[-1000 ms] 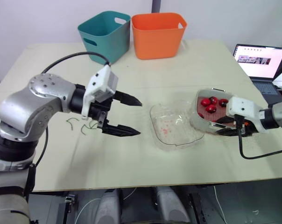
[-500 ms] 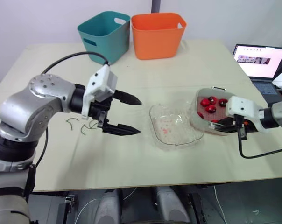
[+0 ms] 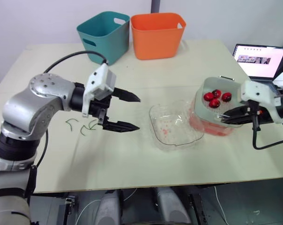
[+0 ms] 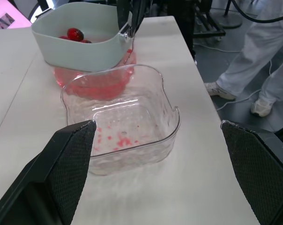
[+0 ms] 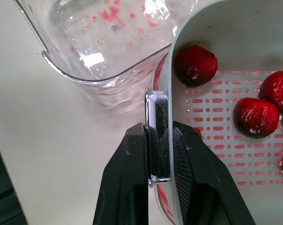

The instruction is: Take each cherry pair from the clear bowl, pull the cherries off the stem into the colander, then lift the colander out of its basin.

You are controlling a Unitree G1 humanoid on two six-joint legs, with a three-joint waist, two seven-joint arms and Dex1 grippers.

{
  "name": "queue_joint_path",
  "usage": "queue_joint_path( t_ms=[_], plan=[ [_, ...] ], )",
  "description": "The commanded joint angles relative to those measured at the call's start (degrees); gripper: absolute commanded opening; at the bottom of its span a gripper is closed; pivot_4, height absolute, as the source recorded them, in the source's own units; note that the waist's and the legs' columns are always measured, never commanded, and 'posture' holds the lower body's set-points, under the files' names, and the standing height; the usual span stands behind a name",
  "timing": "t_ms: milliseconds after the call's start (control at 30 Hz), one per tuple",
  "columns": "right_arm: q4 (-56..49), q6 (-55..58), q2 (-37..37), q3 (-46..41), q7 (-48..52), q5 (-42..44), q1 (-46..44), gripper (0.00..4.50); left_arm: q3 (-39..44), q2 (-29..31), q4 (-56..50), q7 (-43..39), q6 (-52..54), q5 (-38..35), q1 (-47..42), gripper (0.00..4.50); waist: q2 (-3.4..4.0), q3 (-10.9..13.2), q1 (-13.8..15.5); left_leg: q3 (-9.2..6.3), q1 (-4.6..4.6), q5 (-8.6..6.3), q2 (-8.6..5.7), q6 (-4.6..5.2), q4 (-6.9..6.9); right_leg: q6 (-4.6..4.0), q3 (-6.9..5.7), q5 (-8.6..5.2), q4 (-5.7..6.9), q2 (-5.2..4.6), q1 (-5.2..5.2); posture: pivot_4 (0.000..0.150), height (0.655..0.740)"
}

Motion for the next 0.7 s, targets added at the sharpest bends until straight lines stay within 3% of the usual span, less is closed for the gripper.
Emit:
queue_joint_path(
  t_ms=[33,700],
  plan=[
    [0.55,-0.43,-2.05,-2.98,1.35,0.69,-3.96,0.40,0.45,0.14,0.66,-0.26,-1.34,0.67,0.02,4.50,0.00,0.00,0.01,0.00,0.00,0.00,0.00,0.00,0.00,0.00,0.00,0.00,0.00,0.00,0.00,0.150,0.7400],
    [5.25,-0.94,-4.05,0.47,9.49,-0.74,-9.36,0.40,0.63,-0.68,7.87,0.04,-5.81,5.21,-1.57,4.50,0.01,0.00,0.09,0.01,0.00,0.00,-0.01,0.00,0.01,-0.02,0.00,0.00,0.02,-0.02,0.00,0.150,0.7400]
  ],
)
